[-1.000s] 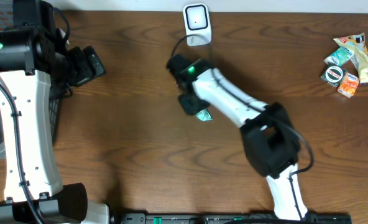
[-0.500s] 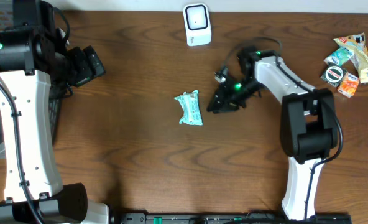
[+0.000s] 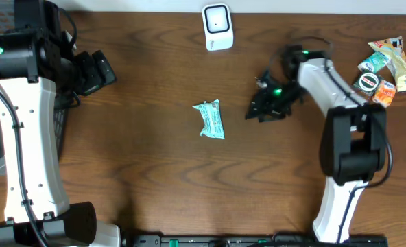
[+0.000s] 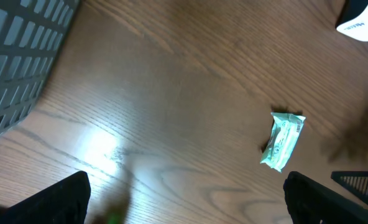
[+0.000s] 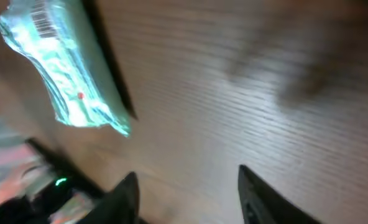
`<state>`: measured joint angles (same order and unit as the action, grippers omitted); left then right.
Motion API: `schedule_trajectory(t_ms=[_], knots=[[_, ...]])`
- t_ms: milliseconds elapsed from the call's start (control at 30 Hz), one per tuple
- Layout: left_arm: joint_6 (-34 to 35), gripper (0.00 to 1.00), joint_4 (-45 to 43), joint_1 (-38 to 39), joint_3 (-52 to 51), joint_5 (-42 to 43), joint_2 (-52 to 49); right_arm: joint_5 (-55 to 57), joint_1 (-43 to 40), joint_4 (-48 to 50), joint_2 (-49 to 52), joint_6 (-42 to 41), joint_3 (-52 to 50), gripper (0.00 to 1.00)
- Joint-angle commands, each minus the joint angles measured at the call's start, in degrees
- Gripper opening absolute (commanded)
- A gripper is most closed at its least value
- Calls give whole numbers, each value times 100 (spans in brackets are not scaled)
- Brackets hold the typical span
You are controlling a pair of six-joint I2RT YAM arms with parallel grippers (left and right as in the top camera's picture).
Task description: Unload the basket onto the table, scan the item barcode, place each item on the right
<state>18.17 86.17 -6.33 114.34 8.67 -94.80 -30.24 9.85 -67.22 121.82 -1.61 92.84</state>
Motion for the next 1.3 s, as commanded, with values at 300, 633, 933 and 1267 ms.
schedule_trajectory(t_ms=[300, 633, 933, 1267], knots=[[-13, 98, 15, -13, 46, -31, 48, 4798, 3147, 1473, -131, -2319, 122, 88], [-13, 98, 15, -13, 46, -31, 48, 5174, 3467, 1624, 402, -2623, 103, 54], [-13, 98, 15, -13, 46, -31, 48, 4653, 3314, 1399, 560, -2710, 186, 21], [-13, 98, 15, -13, 46, -31, 48, 627, 1620, 304, 236, -1054, 1086, 12]])
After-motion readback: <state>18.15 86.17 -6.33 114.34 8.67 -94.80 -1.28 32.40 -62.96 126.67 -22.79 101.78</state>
